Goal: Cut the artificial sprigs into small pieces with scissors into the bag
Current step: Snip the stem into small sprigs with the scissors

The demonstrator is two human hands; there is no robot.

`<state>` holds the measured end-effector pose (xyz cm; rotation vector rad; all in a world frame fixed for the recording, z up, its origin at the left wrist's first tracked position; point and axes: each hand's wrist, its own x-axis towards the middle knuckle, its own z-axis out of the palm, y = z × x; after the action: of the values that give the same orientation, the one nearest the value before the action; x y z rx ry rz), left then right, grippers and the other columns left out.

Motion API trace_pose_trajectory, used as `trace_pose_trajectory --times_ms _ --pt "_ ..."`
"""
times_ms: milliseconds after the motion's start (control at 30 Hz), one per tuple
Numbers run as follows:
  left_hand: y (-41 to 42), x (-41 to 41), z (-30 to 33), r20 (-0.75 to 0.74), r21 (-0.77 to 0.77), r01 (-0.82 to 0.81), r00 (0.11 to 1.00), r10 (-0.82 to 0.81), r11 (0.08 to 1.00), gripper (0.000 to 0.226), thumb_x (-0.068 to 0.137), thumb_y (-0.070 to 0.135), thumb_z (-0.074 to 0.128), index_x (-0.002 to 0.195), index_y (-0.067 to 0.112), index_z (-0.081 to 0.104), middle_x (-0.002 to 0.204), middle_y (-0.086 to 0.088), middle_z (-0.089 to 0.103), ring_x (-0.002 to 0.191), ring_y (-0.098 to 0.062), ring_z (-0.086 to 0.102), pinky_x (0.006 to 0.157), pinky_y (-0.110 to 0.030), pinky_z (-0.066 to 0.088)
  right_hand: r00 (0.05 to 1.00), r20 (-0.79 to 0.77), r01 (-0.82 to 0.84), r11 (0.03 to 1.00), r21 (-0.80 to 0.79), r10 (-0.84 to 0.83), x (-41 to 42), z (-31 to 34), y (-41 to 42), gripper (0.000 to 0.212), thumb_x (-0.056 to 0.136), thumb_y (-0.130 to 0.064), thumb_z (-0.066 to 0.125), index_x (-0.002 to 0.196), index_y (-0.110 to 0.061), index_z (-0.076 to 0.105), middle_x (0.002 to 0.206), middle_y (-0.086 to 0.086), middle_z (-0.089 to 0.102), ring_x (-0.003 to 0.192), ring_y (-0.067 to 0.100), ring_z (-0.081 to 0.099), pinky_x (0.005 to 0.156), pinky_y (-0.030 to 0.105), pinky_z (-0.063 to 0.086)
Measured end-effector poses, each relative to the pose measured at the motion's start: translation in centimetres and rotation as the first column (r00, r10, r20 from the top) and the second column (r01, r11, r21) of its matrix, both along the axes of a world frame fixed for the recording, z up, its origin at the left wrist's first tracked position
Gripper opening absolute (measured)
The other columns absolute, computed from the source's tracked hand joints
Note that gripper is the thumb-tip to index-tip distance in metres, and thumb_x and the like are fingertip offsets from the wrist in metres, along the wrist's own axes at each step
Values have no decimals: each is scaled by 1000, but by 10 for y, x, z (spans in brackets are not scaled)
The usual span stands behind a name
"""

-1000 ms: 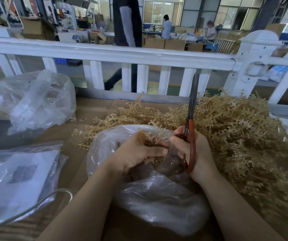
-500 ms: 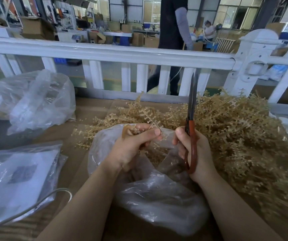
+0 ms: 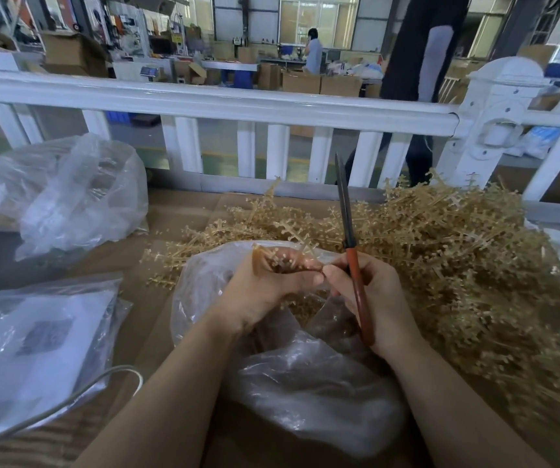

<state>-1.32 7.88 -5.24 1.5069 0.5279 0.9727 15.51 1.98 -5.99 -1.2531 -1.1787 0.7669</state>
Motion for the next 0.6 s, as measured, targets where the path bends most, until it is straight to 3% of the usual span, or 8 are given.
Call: trace_pose_trajectory --times_ms 67,133,200,267,400,467,600 --pt "1 0 -2 29 -4 -44 999 44 999 14 78 13 82 91 14 79 95 -13 76 92 -28 73 80 -32 58 992 120 27 999 41 -32 -1 2 -2 8 89 -21 77 86 -16 71 67 -10 68 64 2 64 64 16 51" --pt "1 -1 -1 83 -42 -117 989 120 992 13 76 14 81 90 12 79 89 -10 76 85 -23 73 76 -30 57 959 275 63 998 27 -69 0 4 -5 18 87 -43 76 88 -27 67 74 -17 70 69 -3 66 63 14 49" --pt "1 -1 0 150 -104 -175 971 189 979 11 74 14 79 85 14 79 85 -8 76 82 -20 71 76 -30 56 860 503 114 993 -29 -84 1 4 -7 37 78 -71 66 92 -38 60 84 -25 68 78 -6 64 63 21 46" --pt "0 -2 3 225 -167 -173 952 208 971 6 74 11 77 77 16 77 79 -6 74 76 -19 70 74 -32 55 748 658 146 989 -40 -83 0 4 -8 52 70 -88 51 92 -41 52 83 -22 66 78 -8 61 62 22 45" --pt "-2 -4 8 325 -239 -128 924 203 963 12 75 7 72 68 15 75 70 -4 72 65 -16 69 60 -26 56 677 730 147 989 -6 -96 -2 1 -6 53 68 -88 50 90 -40 43 80 -20 60 76 -13 58 49 13 41" --pt "-3 -4 8 346 -271 -125 913 217 955 13 73 7 69 64 14 75 66 -2 70 60 -12 68 54 -22 54 627 769 169 985 20 -123 -2 0 -6 58 68 -92 48 93 -40 43 85 -22 59 76 -8 58 52 12 35" --pt "-2 -4 8 361 -282 -103 910 205 954 19 74 5 66 60 15 73 62 0 68 56 -10 66 52 -21 52 594 783 221 973 63 -185 0 -3 -5 62 69 -92 49 93 -35 44 87 -18 57 78 1 58 58 23 45"
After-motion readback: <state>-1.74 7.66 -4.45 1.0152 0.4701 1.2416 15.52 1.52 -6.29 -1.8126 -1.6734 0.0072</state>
